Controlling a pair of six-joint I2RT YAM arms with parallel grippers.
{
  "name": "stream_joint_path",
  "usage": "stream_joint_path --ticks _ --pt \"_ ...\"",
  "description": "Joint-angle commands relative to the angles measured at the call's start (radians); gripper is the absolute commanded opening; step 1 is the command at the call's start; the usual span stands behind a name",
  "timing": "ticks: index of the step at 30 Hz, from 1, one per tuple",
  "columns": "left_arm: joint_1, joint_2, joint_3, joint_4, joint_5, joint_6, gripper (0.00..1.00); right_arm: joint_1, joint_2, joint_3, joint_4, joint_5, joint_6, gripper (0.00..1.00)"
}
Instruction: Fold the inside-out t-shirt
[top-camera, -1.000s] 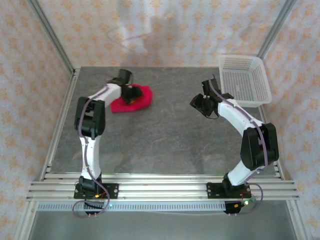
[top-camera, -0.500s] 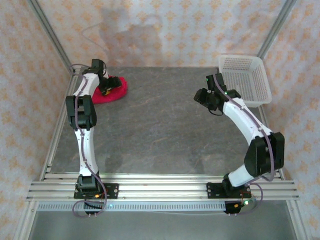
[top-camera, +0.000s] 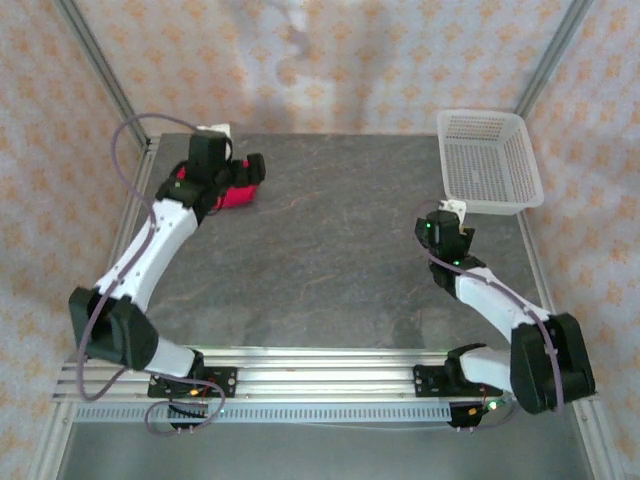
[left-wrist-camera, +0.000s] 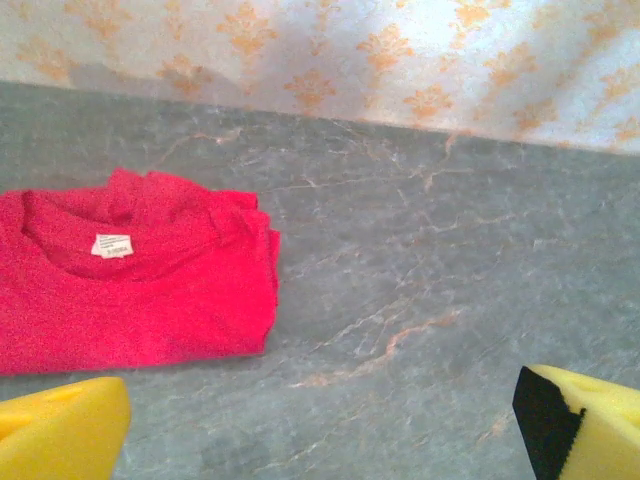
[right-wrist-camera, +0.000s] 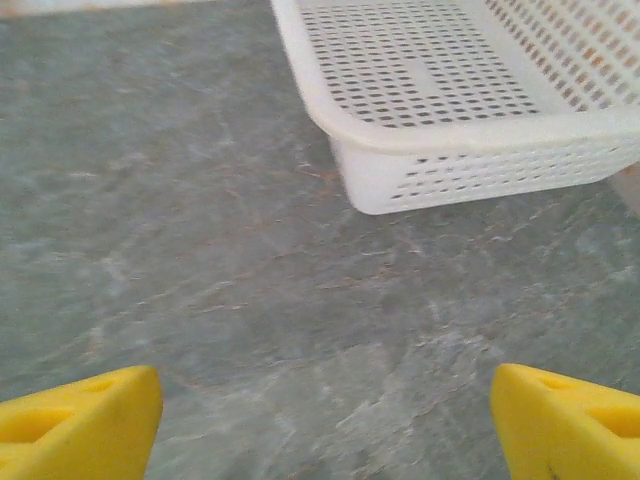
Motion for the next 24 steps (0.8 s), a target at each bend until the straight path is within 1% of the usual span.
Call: stream_joint_path --ticks 1,2,3,4,5,6,8,9,11,13,14,15,16,18,19,20,21,23,24 --pt "0.018 0.002 -0.227 0.196 -0.226 0.107 1.0 -0.004 0.072 -0.051 0.296 0.131 -0.149 0.88" --pt "0.017 -0.03 -0.304 0.266 -0.243 0.127 1.0 -0.006 0.108 -0.077 0.389 0.17 -0.162 0.94" --pt "0.017 -0.062 -0.383 0.346 -0.242 0.162 1.0 -0.02 0.15 -0.107 0.486 0.185 -0.159 0.98" --pt "0.017 -0.091 -0.45 0.404 -0.237 0.188 1.0 -0.04 0.178 -0.129 0.545 0.164 -0.156 0.97" --pt "0.016 -0.125 -0.52 0.481 -0.229 0.216 1.0 -0.056 0.196 -0.139 0.59 0.154 -0.156 1.0" --pt "0.016 -0.148 -0.584 0.543 -0.221 0.249 1.0 -0.071 0.192 -0.132 0.567 0.132 -0.142 1.0" --pt "0.016 -0.173 -0.677 0.633 -0.201 0.287 1.0 -0.134 0.183 -0.132 0.559 0.021 -0.054 1.0" --pt "0.017 -0.174 -0.707 0.659 -0.197 0.287 1.0 -0.169 0.19 -0.143 0.583 -0.052 -0.035 1.0" --pt "0.017 -0.162 -0.751 0.711 -0.208 0.281 1.0 -0.202 0.249 -0.167 0.679 -0.078 -0.009 1.0" --pt "0.019 -0.135 -0.816 0.843 -0.225 0.284 1.0 -0.207 0.338 -0.205 0.853 -0.109 -0.027 0.99" --pt "0.025 -0.111 -0.844 0.913 -0.231 0.278 1.0 -0.205 0.338 -0.214 0.849 -0.134 -0.037 0.99" --pt "0.03 -0.089 -0.849 0.943 -0.237 0.279 1.0 -0.205 0.301 -0.198 0.76 -0.138 -0.031 0.99" --pt "0.031 -0.081 -0.84 0.948 -0.218 0.287 1.0 -0.204 0.3 -0.186 0.741 -0.118 -0.025 0.99" --pt "0.035 -0.03 -0.84 1.019 -0.222 0.317 1.0 -0.202 0.333 -0.19 0.803 -0.092 -0.027 0.99" --pt "0.043 0.007 -0.851 1.079 -0.237 0.312 1.0 -0.2 0.317 -0.19 0.776 -0.097 -0.027 0.99" --pt "0.06 0.019 -0.837 1.053 -0.272 0.271 1.0 -0.199 0.31 -0.188 0.757 -0.111 -0.031 0.99" --pt "0.091 0.024 -0.84 1.069 -0.225 0.252 1.0 -0.199 0.32 -0.178 0.762 -0.12 -0.038 0.99" --pt "0.123 0.068 -0.893 1.195 -0.169 0.237 1.0 -0.199 0.322 -0.176 0.76 -0.125 -0.042 0.99" --pt "0.121 0.082 -0.901 1.228 -0.156 0.253 1.0 -0.199 0.318 -0.18 0.756 -0.128 -0.042 0.99"
